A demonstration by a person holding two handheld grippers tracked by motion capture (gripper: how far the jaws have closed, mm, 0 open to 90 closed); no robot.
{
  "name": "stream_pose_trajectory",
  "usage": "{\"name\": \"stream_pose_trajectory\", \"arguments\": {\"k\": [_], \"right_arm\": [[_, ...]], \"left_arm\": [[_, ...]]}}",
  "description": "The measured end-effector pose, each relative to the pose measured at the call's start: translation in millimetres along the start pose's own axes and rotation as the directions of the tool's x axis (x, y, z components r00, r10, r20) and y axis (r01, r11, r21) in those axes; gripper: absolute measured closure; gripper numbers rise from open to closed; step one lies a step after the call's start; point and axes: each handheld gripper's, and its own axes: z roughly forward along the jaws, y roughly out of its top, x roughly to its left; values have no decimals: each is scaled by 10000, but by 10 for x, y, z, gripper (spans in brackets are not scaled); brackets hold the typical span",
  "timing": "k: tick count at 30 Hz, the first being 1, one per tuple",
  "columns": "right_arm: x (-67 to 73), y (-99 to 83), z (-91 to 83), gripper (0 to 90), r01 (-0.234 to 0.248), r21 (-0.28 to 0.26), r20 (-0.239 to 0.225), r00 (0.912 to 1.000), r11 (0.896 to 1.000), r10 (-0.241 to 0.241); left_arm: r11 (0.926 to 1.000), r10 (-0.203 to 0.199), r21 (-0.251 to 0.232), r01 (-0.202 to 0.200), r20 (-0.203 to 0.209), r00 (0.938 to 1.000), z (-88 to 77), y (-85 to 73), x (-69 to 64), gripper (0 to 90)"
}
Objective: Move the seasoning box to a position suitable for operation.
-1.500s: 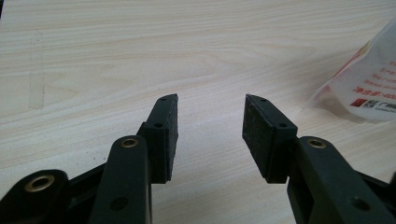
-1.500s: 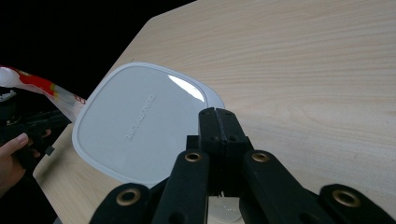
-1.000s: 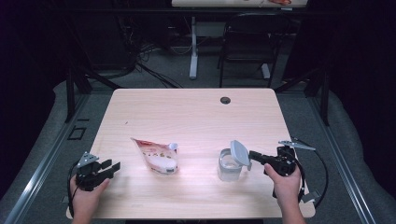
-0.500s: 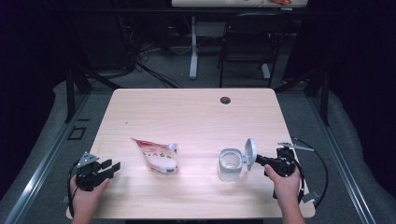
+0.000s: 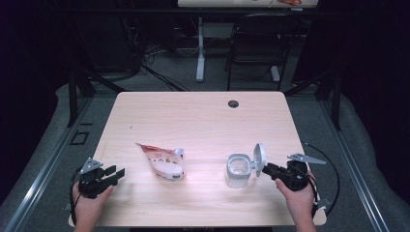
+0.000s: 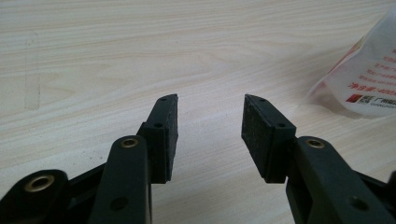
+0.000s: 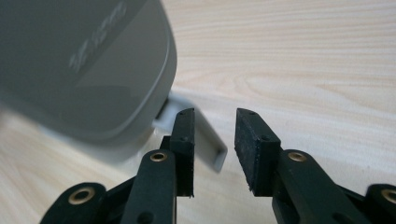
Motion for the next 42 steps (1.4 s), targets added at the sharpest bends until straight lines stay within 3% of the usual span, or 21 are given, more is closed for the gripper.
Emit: {"name": "stream_pose_trajectory", "arguments": {"k": [5,12,14,16,20,25,28,31,35,42], "right_arm": [[42,-99,-43,650,1054,20,365,9938,9944,-1054],[142,-120,-10,643,1882,-105,556,9807,9821,-1873],[173,-125,20,638,2152,41,656,9744,9766,-2150],[190,-130,57,638,2311,256,458,9716,9726,-2321],[229,-153,129,618,2715,334,520,9606,9619,-2729],[251,-155,220,596,2796,109,746,9572,9600,-2796],[249,-147,246,630,2830,141,917,9547,9590,-2831],[217,-143,247,676,2570,-78,879,9628,9664,-2554],[187,-139,264,701,2503,-172,803,9654,9680,-2482],[199,-128,296,722,3053,-177,928,9486,9521,-3024]], "left_arm": [[10000,56,-20,-56,-35,10000,-16,7,2,593],[10000,21,91,-20,-76,10000,-30,5,-4,622],[10000,44,-3,-44,-240,9997,-11,2,-10,621],[9998,156,90,-153,-307,9994,-3,9,-8,614],[10000,57,-80,-58,-168,9998,11,6,-2,590],[10000,62,-61,-62,23,10000,11,6,-3,572],[9999,116,-61,-116,63,9999,12,6,-8,572],[9999,131,-112,-130,62,9999,13,6,-11,572],[9999,133,-80,-133,41,9999,16,6,-8,572],[9999,109,11,-109,70,9999,27,8,-11,574]]}}
